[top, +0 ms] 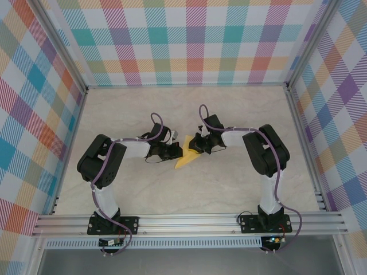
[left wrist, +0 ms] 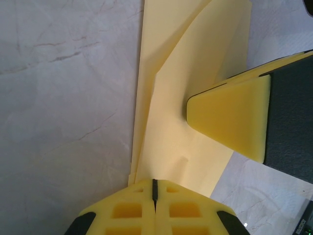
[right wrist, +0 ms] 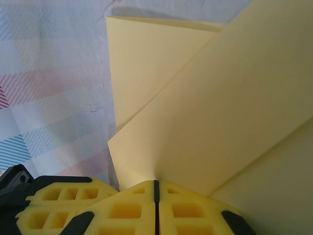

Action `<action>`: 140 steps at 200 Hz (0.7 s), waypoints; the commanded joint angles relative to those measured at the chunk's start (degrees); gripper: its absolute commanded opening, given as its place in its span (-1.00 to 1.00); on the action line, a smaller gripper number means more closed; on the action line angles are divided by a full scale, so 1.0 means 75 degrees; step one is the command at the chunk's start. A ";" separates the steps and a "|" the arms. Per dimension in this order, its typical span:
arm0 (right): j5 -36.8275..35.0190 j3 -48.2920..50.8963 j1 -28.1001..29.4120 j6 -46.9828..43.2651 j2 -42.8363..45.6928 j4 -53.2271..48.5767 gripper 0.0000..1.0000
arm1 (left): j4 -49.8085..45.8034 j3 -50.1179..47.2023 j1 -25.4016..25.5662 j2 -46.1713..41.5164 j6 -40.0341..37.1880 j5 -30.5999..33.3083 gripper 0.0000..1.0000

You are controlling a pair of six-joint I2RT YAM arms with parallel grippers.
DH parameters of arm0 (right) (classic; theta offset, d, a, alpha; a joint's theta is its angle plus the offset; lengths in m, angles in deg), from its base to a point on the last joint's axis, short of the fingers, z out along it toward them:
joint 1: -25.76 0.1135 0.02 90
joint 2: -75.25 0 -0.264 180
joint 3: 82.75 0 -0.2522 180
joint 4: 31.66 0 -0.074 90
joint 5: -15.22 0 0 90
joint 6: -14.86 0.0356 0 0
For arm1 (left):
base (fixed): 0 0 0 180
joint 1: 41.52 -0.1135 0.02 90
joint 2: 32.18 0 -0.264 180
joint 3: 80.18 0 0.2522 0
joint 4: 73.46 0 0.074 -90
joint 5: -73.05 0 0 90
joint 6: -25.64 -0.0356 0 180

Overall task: Fold a paper plane with a square sheet of paper (pick it up from the middle)
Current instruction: Fourth fold the wing at the center of the table.

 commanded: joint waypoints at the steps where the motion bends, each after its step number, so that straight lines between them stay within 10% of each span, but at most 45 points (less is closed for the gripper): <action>1: -0.0504 -0.0026 0.0031 -0.0100 -0.0311 -0.0519 -0.89 | -0.1196 -0.0154 0.0224 0.0171 0.0012 0.0279 -1.00; 140: -0.1015 -0.0141 0.0031 -0.0230 -0.0554 -0.1215 -0.90 | 0.0414 -0.0276 0.0319 -0.0372 0.1466 -0.0938 -0.77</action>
